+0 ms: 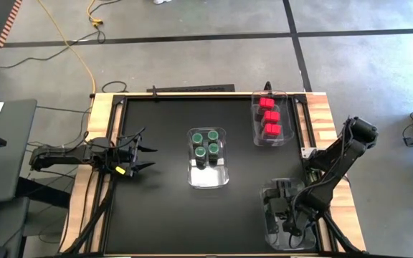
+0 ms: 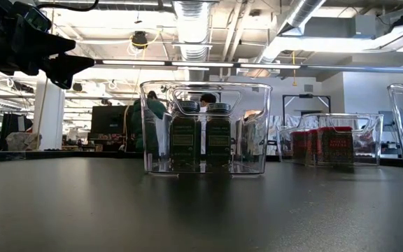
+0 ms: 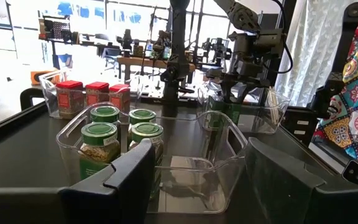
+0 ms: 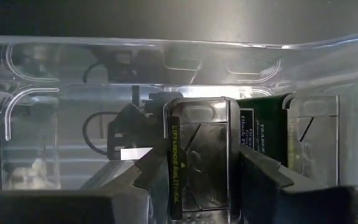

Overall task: Sort spices by type
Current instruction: Put the black seasoning can into the bottom transparent bin, then return to Home Position

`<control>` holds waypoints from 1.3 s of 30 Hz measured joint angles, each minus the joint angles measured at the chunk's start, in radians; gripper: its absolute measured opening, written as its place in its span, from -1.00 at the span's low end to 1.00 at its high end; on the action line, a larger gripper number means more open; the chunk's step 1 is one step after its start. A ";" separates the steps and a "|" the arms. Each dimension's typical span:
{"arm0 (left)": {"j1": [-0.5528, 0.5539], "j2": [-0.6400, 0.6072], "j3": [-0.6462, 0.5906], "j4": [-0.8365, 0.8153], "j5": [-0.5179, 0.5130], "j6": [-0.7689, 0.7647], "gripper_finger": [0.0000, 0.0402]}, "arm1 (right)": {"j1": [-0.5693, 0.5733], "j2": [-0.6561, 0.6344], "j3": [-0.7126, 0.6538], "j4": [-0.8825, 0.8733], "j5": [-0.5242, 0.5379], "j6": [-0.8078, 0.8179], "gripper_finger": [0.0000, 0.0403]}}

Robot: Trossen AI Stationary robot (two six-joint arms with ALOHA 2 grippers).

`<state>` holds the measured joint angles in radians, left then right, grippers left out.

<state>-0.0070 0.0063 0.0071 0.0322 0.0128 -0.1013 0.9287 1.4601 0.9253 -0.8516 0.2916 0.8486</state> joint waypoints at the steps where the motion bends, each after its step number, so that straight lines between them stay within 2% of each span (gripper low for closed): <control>1: 0.000 0.000 0.000 0.000 0.000 0.000 0.18 | 0.000 0.000 0.000 0.000 0.000 -0.011 -0.13; 6: 0.000 0.000 0.000 0.000 0.000 0.000 0.18 | 0.000 0.000 0.000 0.001 0.000 -0.013 -0.09; 15: 0.000 0.000 0.000 0.000 0.000 0.000 0.18 | 0.000 0.000 0.000 0.001 0.000 -0.020 0.19; 20: 0.000 0.000 0.000 0.000 0.000 0.000 0.18 | 0.000 -0.008 0.005 -0.009 0.000 -0.020 0.24; 28: 0.000 0.000 0.000 0.000 0.000 0.000 0.18 | 0.000 -0.175 0.034 -0.011 0.023 -0.081 0.24; 32: 0.000 0.000 0.000 0.000 0.000 0.000 0.18 | -0.017 -0.280 0.035 -0.079 0.028 -0.183 0.24; 34: 0.000 0.000 0.000 0.000 0.000 0.000 0.18 | -0.021 -0.324 0.035 -0.087 0.029 -0.158 0.24; 39: 0.000 0.000 0.000 0.000 0.000 0.000 0.18 | -0.023 -0.402 0.004 -0.031 0.168 -0.319 0.24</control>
<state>-0.0069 0.0063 0.0071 0.0322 0.0126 -0.1013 0.9053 1.0585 0.9297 -0.8831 0.4592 0.5292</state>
